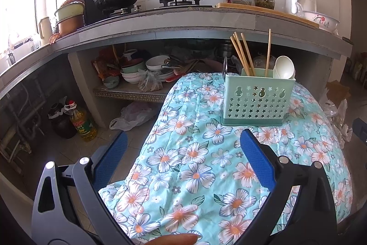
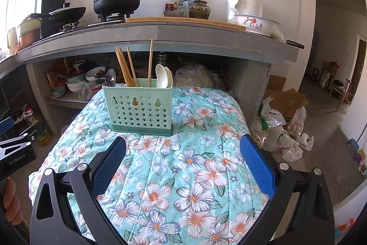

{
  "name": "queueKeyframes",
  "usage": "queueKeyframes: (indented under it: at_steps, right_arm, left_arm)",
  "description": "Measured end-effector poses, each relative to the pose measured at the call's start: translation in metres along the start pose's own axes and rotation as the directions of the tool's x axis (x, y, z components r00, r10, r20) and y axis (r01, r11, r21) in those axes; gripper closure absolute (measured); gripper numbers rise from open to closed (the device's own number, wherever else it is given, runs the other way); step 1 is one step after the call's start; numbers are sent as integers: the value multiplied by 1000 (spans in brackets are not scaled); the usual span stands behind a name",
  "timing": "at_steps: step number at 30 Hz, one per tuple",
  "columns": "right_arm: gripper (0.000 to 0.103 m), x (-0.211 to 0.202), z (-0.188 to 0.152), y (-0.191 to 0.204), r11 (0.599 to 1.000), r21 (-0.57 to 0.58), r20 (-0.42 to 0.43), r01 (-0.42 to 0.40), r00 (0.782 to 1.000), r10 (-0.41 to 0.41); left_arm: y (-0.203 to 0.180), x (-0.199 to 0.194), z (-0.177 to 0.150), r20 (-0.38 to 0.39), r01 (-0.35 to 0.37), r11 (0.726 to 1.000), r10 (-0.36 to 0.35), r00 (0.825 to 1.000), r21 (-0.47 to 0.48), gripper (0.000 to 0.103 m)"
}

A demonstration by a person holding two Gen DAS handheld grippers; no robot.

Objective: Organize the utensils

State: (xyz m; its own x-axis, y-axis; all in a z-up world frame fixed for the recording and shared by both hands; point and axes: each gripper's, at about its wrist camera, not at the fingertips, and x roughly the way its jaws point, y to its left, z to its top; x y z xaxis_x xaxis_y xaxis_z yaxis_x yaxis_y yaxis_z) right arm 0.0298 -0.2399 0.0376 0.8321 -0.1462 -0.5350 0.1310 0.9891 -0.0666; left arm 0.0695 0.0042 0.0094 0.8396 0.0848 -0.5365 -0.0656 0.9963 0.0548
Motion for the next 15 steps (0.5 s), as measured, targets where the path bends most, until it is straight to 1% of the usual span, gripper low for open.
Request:
queueKeyframes:
  at_steps: [15]
  right_arm:
    - [6,-1,-1,3,1000,-4,0,-3,1000,3]
  left_arm:
    - [0,0,-2,-1,4,1000,-4,1000,7,8]
